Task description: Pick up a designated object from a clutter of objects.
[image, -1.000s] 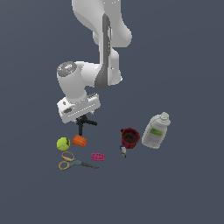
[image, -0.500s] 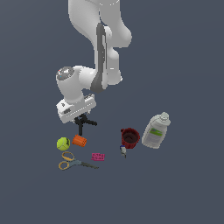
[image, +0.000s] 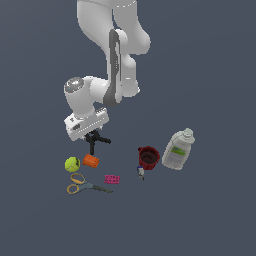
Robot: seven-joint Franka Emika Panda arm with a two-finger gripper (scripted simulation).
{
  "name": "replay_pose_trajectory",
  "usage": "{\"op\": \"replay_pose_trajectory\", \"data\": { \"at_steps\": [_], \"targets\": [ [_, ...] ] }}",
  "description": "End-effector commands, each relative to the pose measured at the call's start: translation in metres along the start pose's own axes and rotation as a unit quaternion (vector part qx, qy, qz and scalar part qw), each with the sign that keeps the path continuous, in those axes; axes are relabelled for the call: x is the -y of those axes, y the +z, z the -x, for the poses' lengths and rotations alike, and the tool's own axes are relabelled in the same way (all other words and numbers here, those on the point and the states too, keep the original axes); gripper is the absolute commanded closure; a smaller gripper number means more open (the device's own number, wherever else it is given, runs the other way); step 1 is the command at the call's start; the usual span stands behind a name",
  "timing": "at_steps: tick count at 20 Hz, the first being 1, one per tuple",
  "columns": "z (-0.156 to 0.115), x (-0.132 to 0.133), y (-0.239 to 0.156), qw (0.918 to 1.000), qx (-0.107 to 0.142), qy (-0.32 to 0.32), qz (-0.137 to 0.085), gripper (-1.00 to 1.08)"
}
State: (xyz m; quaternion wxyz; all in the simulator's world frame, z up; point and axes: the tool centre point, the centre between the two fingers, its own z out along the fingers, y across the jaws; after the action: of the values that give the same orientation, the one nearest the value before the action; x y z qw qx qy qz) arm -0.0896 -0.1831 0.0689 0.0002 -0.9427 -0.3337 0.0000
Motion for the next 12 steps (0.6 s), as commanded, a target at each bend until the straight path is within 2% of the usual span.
{"op": "replay_pose_trajectory", "data": {
  "at_steps": [1, 12],
  "targets": [
    [0.0, 0.0, 0.003, 1.0, 0.0, 0.0, 0.0, -0.92],
    [0.001, 0.001, 0.044, 1.0, 0.0, -0.001, 0.0, -0.92]
  ]
}}
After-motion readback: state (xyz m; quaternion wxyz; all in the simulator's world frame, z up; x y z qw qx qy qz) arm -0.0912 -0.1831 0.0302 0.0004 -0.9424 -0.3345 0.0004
